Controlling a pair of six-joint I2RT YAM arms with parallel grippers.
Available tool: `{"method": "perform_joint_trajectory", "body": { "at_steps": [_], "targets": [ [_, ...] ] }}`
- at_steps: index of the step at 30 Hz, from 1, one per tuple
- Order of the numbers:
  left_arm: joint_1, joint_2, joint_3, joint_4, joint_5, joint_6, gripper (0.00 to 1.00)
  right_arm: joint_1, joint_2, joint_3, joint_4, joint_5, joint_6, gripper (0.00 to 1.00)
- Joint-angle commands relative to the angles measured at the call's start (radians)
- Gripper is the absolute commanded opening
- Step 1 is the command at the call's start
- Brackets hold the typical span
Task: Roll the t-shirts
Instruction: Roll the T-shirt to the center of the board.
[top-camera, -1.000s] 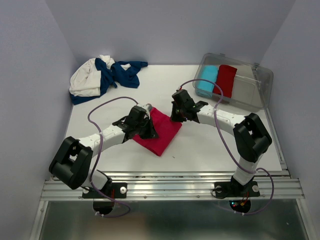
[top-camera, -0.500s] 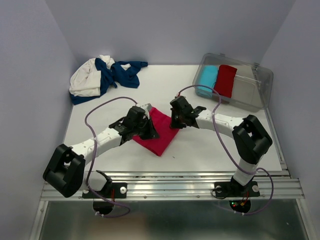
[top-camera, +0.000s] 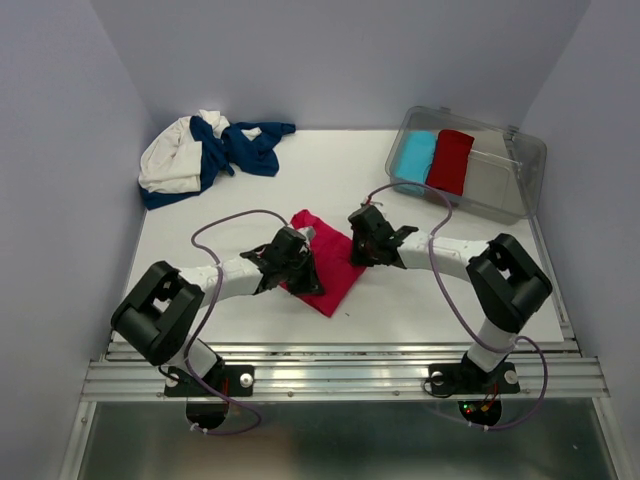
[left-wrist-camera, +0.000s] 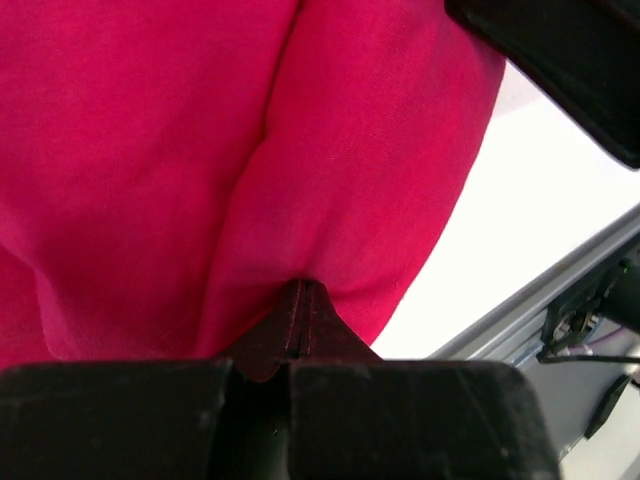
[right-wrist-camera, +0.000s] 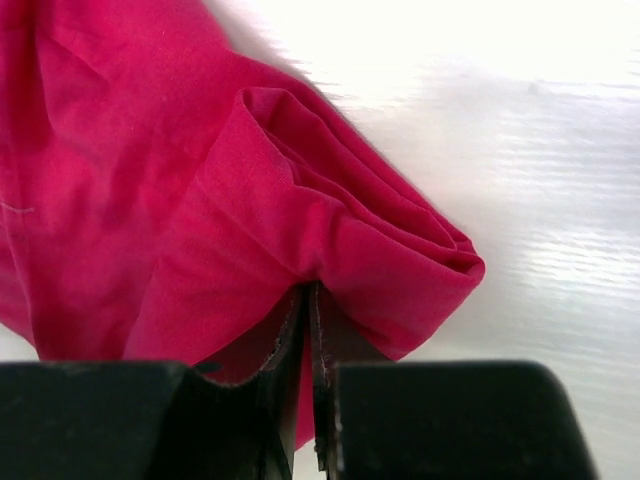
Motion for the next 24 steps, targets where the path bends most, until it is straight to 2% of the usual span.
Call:
{"method": "perform_joint_trajectory", "body": {
  "at_steps": [1, 5, 10, 15, 19, 21, 22, 24],
  "targets": [
    [-0.1, 0.029, 0.033, 0.028, -0.001, -0.043, 0.0, -0.023, -0.057, -0.094, -0.057, 0.096, -0.025, 0.11],
    [-0.188, 0.061, 0.081, 0.044, -0.001, -0.095, 0.0, -0.032, -0.132, -0.148, -0.096, 0.142, -0.031, 0.1],
    [-0.208, 0.04, 0.127, 0.018, -0.044, -0.098, 0.0, -0.054, -0.256, -0.2, -0.123, 0.144, -0.042, 0.1],
    [-0.234, -0.001, 0.239, -0.184, -0.211, -0.021, 0.0, -0.066, -0.348, -0.159, -0.159, 0.133, -0.056, 0.15],
    [-0.298, 0.009, 0.349, -0.296, -0.308, 0.003, 0.0, -0.129, -0.426, -0.158, -0.162, 0.079, -0.061, 0.24],
    [-0.33, 0.023, 0.382, -0.34, -0.36, 0.0, 0.04, -0.189, -0.454, -0.171, -0.162, 0.029, -0.065, 0.3],
    [-0.367, 0.041, 0.415, -0.354, -0.391, 0.0, 0.11, -0.21, -0.483, -0.186, -0.162, -0.008, -0.067, 0.36],
    [-0.405, 0.076, 0.448, -0.392, -0.424, 0.0, 0.21, -0.275, -0.506, -0.204, -0.162, -0.042, -0.067, 0.4]
  ]
}}
